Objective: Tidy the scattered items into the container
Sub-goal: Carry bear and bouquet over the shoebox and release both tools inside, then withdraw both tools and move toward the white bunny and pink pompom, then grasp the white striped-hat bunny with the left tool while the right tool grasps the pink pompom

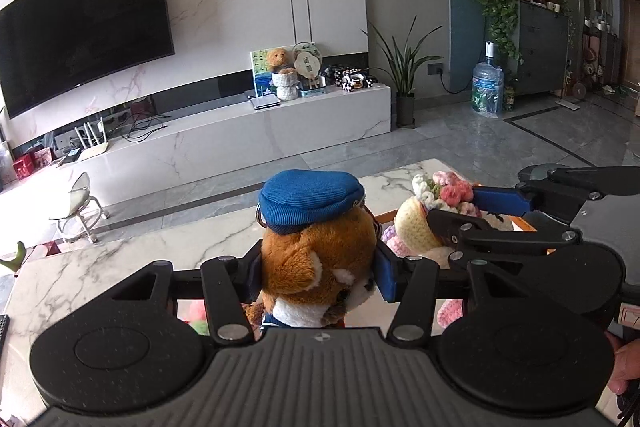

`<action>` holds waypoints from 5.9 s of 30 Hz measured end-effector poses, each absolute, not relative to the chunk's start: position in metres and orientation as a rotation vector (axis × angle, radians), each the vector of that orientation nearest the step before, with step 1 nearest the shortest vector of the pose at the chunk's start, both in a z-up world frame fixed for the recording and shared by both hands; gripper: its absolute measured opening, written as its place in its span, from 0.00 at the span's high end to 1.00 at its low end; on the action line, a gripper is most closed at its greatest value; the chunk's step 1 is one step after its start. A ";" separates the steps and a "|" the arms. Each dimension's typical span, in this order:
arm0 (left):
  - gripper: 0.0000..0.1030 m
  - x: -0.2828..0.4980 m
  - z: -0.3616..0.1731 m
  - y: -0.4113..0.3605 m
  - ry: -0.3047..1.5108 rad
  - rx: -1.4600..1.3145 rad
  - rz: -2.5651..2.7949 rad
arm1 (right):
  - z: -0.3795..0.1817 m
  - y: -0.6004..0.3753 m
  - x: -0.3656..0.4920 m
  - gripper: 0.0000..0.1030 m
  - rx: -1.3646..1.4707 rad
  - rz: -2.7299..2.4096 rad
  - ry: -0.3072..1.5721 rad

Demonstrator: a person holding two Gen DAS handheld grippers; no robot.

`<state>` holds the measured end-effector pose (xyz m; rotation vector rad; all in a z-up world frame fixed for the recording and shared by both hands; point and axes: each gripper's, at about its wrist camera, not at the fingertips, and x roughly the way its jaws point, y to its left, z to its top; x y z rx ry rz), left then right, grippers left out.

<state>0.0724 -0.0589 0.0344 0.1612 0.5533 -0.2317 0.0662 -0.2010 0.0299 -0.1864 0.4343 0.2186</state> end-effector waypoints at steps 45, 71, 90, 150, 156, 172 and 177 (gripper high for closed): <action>0.34 0.210 -0.091 -0.107 0.815 0.239 -0.351 | -0.084 -0.261 0.231 0.64 -0.077 0.404 0.815; 0.48 0.197 -0.080 -0.098 0.783 0.225 -0.299 | -0.087 -0.236 0.237 0.56 -0.144 0.378 0.864; 0.39 0.144 -0.043 -0.078 0.784 0.171 -0.268 | -0.045 -0.226 0.182 0.30 -0.180 0.316 0.789; 0.21 0.105 -0.078 0.135 0.811 -0.138 0.109 | -0.074 -0.024 0.117 0.39 -0.213 0.399 0.740; 0.19 0.133 -0.088 0.155 0.838 -0.252 0.170 | -0.079 -0.014 0.148 0.30 -0.171 0.393 0.748; 0.15 0.173 -0.123 0.174 0.917 -0.374 0.181 | -0.111 0.009 0.215 0.27 -0.098 0.352 0.835; 0.13 0.177 -0.132 0.176 0.918 -0.392 0.176 | -0.126 0.011 0.227 0.27 -0.070 0.348 0.882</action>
